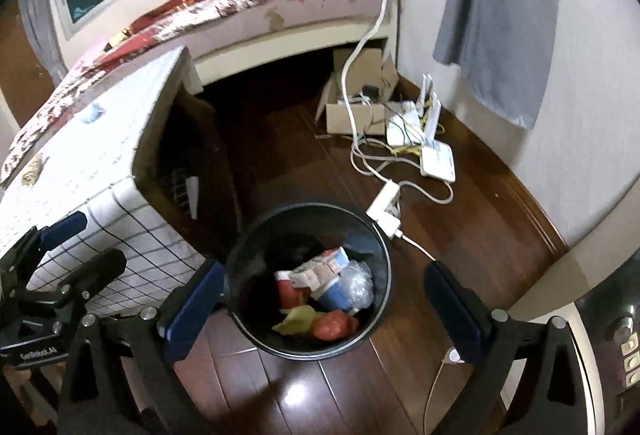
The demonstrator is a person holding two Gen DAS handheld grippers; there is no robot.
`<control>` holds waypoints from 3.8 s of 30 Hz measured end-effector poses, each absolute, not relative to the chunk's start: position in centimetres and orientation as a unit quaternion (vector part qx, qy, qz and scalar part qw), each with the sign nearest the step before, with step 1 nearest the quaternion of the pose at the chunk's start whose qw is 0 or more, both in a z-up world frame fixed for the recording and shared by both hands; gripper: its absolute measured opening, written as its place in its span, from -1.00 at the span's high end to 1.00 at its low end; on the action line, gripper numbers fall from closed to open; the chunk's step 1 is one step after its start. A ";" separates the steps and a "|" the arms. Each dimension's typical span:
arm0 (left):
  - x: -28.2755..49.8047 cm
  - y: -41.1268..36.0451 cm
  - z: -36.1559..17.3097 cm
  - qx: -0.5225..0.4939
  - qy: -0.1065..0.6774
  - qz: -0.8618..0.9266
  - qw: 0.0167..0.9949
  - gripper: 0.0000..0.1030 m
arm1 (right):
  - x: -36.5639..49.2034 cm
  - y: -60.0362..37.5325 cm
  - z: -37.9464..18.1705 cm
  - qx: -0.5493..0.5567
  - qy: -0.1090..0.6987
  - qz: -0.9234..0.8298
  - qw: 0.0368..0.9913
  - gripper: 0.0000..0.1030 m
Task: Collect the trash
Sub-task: 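Move both tools back to the table toward the beige cloth, then grasp the beige cloth with the left tool while the right tool grasps the blue cloth, then carry the beige and blue cloths over the black bin with both tools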
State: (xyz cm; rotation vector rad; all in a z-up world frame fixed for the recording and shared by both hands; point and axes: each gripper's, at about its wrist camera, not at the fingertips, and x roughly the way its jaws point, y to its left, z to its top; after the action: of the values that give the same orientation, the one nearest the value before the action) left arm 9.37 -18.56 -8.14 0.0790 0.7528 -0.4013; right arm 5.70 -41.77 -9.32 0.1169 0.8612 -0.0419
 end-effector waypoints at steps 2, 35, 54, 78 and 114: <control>9.3 -18.0 -7.7 0.039 0.359 -0.187 0.914 -0.92 | 5.6 -40.9 -8.6 0.053 0.409 -0.014 0.911 -0.97; 11.1 7.0 -3.1 -0.012 0.312 0.028 0.950 -0.99 | 14.5 -18.1 -2.4 -0.019 0.332 0.158 0.930 -0.98; 23.0 26.4 -7.1 -0.062 0.358 0.152 0.919 -0.91 | 33.7 -0.1 -5.5 -0.115 0.378 0.235 0.888 -0.78; 26.0 25.5 -8.8 -0.060 0.382 0.086 0.918 0.49 | 37.0 1.7 -8.1 -0.099 0.403 0.240 0.878 0.51; 15.6 3.7 -1.1 -0.002 0.297 -0.102 0.950 0.51 | 13.9 -22.9 1.6 -0.011 0.282 0.174 0.944 0.56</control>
State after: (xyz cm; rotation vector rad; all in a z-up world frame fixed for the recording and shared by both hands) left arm 15.61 3.72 -1.10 -0.0032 0.6033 -0.2072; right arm 13.91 -22.91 1.59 -0.0221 0.5739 0.3541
